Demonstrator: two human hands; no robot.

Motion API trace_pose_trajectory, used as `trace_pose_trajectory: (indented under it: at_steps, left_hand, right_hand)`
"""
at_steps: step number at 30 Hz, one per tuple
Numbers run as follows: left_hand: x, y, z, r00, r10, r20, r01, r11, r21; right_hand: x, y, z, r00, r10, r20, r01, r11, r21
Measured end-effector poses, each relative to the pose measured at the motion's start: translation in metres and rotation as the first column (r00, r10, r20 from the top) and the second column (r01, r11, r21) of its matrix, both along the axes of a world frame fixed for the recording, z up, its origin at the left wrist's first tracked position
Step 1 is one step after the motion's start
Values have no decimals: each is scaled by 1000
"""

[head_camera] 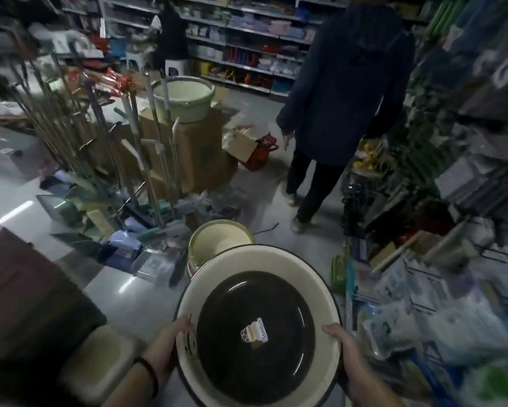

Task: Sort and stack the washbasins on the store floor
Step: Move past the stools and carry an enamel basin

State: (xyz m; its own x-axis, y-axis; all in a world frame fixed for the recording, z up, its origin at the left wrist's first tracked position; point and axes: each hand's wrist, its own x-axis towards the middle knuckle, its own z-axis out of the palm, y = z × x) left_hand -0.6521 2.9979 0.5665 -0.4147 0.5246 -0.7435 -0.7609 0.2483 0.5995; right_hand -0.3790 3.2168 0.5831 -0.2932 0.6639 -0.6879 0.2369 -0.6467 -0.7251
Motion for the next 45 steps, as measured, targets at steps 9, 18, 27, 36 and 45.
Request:
trace_pose_trajectory:
  at_steps: [9, 18, 27, 36, 45]
  left_hand:
    - [-125, 141, -64, 992, -75, -103, 55, 982, -182]
    - [-245, 261, -162, 993, 17, -114, -58, 927, -371]
    - [-365, 332, -268, 993, 56, -107, -96, 905, -415]
    - [-396, 355, -366, 972, -13, -233, -135, 782, -608]
    - [-403, 355, -314, 923, -265, -279, -28, 677, -736]
  right_hand:
    - [-129, 164, -51, 997, 52, 64, -44, 991, -124]
    - [-286, 329, -166, 955, 282, 95, -253, 939, -234]
    - [-424, 418, -293, 912, 366, 182, -321, 917, -236]
    - [-466, 408, -393, 880, 378, 289, -343, 925, -165]
    - [-468, 426, -326, 694, 532, 485, -572, 817, -78]
